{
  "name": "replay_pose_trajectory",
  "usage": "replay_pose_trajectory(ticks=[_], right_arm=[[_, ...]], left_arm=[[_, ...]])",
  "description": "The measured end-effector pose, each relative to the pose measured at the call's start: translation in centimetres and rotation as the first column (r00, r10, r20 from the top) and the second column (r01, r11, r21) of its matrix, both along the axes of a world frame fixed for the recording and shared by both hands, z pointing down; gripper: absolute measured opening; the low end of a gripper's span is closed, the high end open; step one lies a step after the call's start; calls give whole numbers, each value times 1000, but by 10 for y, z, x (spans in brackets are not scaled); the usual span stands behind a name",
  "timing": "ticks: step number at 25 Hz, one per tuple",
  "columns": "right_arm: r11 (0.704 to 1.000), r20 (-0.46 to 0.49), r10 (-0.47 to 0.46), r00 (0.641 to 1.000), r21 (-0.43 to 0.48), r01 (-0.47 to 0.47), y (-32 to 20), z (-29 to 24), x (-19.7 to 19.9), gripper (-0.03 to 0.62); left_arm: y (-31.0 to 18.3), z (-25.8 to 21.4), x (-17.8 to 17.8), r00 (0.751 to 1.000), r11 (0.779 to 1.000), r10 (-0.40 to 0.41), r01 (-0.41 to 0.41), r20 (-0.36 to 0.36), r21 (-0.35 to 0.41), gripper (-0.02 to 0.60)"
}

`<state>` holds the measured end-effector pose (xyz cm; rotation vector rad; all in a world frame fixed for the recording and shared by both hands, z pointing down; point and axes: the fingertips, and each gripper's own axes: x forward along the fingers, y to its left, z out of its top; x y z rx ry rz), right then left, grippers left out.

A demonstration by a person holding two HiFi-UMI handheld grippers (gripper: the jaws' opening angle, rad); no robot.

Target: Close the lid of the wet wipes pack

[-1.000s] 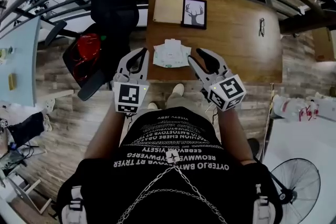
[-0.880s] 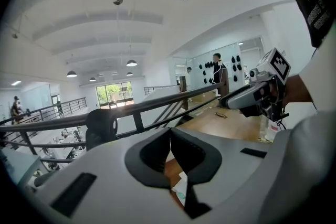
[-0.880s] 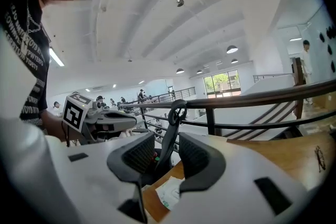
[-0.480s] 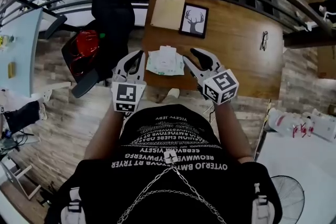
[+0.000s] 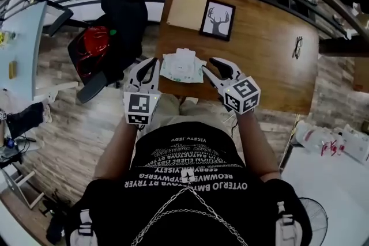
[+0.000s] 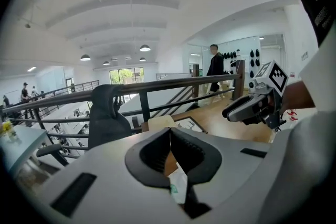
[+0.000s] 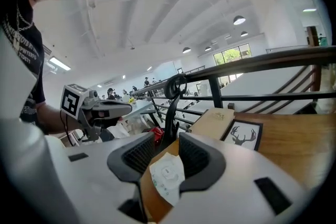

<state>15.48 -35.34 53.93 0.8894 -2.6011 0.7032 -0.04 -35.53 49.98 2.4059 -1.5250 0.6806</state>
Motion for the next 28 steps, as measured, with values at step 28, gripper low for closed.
replay_pose_trajectory(ticks=[28], right_arm=[[948, -146, -16, 989, -317, -32, -37, 179, -49, 222]], left_arm=[[-30, 56, 9, 987, 984, 158, -158, -9, -86, 28]])
